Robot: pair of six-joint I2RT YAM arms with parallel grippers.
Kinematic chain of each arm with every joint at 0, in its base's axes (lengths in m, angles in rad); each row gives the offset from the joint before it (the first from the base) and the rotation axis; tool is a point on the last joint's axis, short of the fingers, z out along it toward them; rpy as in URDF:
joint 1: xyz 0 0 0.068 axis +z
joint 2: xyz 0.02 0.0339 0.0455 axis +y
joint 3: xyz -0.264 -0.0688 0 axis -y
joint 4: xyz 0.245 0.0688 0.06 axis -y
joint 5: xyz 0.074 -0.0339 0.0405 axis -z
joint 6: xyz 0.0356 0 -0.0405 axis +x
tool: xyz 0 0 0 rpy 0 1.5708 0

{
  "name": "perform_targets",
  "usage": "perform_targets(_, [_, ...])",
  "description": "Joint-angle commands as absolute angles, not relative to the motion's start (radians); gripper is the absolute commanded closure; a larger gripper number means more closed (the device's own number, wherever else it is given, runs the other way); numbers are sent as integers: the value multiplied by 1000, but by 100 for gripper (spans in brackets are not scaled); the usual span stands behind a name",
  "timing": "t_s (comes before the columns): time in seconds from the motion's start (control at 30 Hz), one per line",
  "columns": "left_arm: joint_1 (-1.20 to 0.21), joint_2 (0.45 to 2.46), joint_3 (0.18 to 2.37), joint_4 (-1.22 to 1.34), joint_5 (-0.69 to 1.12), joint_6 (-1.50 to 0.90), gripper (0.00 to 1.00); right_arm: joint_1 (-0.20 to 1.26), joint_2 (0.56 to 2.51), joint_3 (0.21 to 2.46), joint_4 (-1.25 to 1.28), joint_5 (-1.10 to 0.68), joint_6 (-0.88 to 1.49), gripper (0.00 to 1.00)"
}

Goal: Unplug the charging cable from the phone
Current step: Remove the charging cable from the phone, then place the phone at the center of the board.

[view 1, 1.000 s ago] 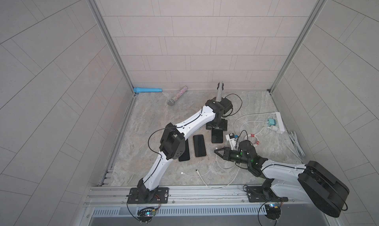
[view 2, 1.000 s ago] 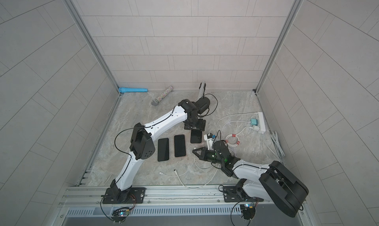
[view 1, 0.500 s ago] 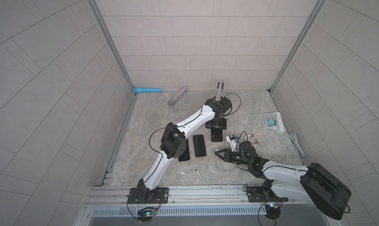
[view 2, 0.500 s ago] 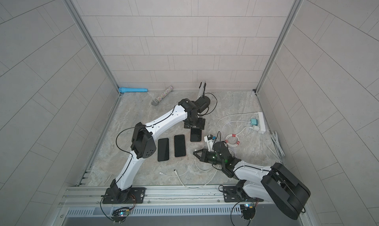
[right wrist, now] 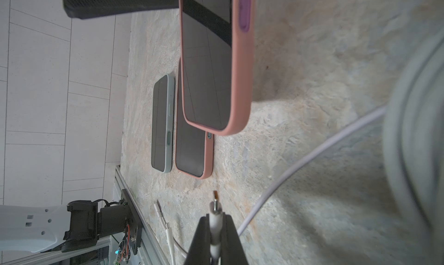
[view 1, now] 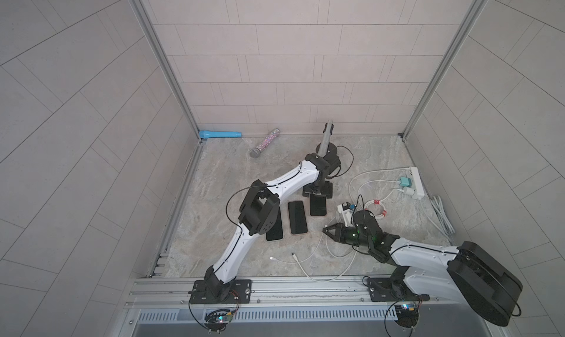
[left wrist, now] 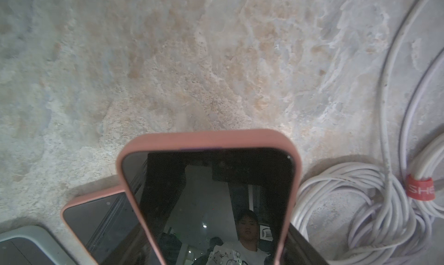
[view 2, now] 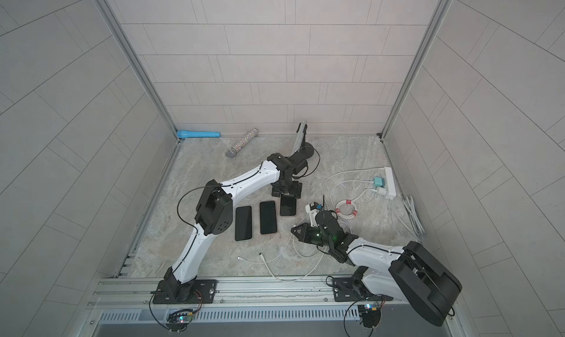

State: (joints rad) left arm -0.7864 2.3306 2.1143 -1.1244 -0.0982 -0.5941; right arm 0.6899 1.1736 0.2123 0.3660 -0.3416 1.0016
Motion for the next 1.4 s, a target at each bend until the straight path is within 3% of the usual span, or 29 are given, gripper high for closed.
perform_targets(0.0, [-781, 2356, 2104, -1093, -102, -579, 100, 690, 1192, 235, 346, -321, 978, 88])
perform_targets(0.47, [-774, 2426, 2103, -1075, -106, -581, 100, 690, 1126, 245, 284, -339, 964, 76])
perform_targets(0.6, [-773, 2435, 2102, -1072, -106, -581, 99, 690, 1048, 261, 206, -330, 950, 66])
perform_targets(0.73, [-774, 2444, 2100, -1072, -106, -581, 90, 690, 943, 281, 96, -306, 915, 54])
perform_targets(0.87, [-773, 2447, 2096, -1071, -106, -581, 75, 690, 813, 302, -28, -251, 883, 38])
perform_targets(1.0, [-773, 2441, 2094, -1068, -103, -581, 46, 682, 707, 321, -137, -208, 858, 26])
perform_targets(1.13, [-773, 2437, 2095, -1068, -96, -581, 25, 669, 652, 350, -226, -189, 825, 16])
perform_targets(1.2, [-773, 2432, 2095, -1068, -97, -580, 15, 663, 636, 371, -271, -178, 806, 1])
perform_targets(1.27, [-774, 2419, 2090, -1064, -93, -578, 1, 656, 623, 398, -315, -163, 783, 0])
perform_targets(1.37, [-776, 2376, 2068, -1038, -83, -566, 0, 639, 607, 450, -400, -125, 738, 0])
